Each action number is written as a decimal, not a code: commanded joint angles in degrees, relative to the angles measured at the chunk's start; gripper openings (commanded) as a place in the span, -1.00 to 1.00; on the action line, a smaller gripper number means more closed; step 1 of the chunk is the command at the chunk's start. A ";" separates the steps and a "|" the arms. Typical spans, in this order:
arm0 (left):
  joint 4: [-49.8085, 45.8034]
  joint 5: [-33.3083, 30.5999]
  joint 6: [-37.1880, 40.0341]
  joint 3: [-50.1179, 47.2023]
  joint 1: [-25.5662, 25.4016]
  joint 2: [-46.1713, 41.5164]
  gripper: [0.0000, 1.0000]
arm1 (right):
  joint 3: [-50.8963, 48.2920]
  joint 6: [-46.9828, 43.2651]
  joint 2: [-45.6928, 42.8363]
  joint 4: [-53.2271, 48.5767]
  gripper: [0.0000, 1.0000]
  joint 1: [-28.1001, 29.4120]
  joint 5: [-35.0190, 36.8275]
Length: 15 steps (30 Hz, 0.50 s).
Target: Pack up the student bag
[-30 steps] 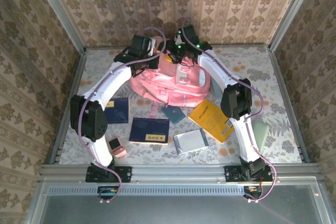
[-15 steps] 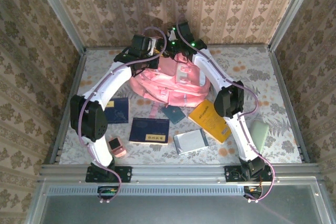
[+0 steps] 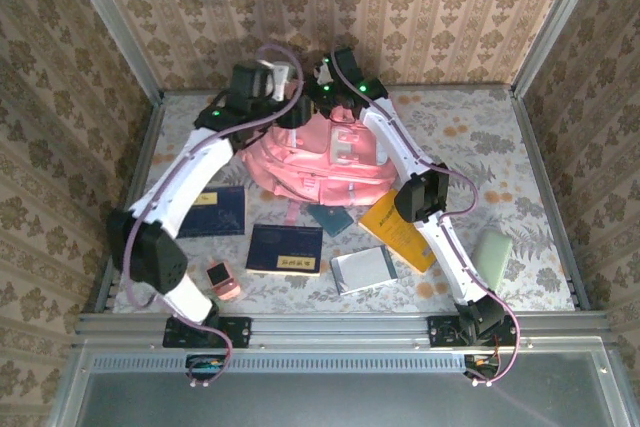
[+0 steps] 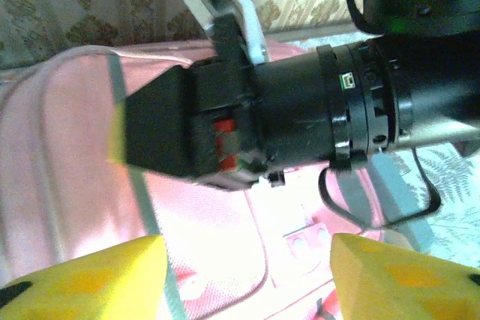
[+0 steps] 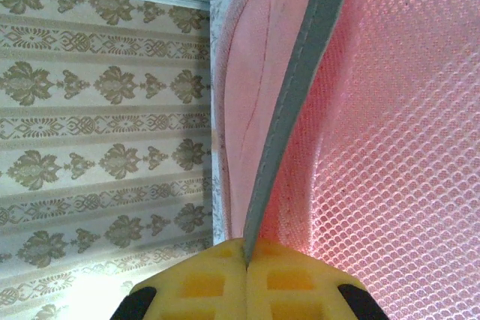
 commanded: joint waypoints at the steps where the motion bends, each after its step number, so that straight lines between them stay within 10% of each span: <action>1: 2.07 5.19 -10.05 -7.51 8.00 -4.38 0.03 | 5.41 -3.28 0.42 -2.81 -1.00 -0.42 -5.45; 7: 10.31 14.74 -20.47 -18.36 19.05 -3.32 -0.21 | 9.96 -5.77 2.41 -6.64 -1.00 -0.35 -7.27; 15: 17.55 22.59 -23.59 -16.88 20.02 4.84 -0.26 | 12.60 -6.20 4.68 -8.89 -1.00 -0.07 -8.96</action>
